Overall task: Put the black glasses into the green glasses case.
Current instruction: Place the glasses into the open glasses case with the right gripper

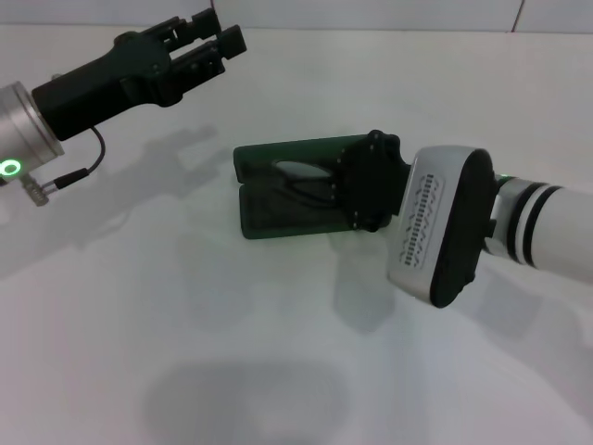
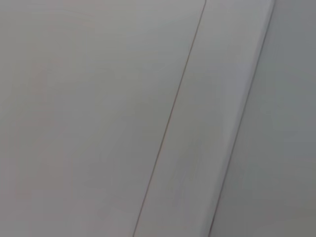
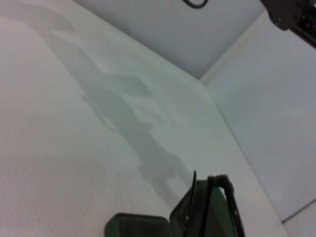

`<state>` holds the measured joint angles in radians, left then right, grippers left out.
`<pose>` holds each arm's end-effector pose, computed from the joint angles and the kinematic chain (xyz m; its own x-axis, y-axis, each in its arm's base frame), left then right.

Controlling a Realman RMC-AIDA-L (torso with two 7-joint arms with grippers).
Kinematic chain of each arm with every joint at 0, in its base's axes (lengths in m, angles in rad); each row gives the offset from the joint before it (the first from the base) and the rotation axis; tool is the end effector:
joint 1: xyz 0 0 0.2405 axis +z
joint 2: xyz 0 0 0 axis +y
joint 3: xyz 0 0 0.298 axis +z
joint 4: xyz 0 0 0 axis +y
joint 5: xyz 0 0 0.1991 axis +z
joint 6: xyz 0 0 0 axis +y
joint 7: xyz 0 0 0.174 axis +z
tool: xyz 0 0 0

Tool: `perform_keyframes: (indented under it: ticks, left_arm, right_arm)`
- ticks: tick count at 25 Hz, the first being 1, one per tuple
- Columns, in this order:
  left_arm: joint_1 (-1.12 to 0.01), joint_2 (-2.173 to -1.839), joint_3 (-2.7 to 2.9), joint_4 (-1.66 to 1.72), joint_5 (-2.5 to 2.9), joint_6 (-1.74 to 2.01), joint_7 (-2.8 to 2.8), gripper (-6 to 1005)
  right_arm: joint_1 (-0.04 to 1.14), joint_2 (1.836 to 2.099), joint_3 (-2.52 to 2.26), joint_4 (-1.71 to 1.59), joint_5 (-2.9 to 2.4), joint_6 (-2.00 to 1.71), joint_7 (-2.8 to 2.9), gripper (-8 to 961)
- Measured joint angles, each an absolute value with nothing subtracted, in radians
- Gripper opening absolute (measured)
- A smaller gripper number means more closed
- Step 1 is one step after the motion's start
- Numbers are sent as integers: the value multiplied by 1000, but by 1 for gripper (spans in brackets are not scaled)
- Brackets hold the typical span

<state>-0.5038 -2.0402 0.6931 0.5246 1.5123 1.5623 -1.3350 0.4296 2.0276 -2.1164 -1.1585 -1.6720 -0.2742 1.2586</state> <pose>-0.2555 0.3731 0.0055 0.5061 0.2005 0.8389 0.5774 -0.8013 -0.1568 0.1722 0.3662 -0.1492 0.9263 0.3734 0.0498 0.3251 -0.7256 -0.6065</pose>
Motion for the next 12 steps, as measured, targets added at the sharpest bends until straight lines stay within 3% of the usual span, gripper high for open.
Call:
perform_keyframes:
  ticks: [12]
  left_arm:
    - [-523, -2045, 695, 518, 1529, 1561, -1336, 594]
  right_arm:
    - [432, 2028, -2259, -1133, -1669, -70, 1259, 119]
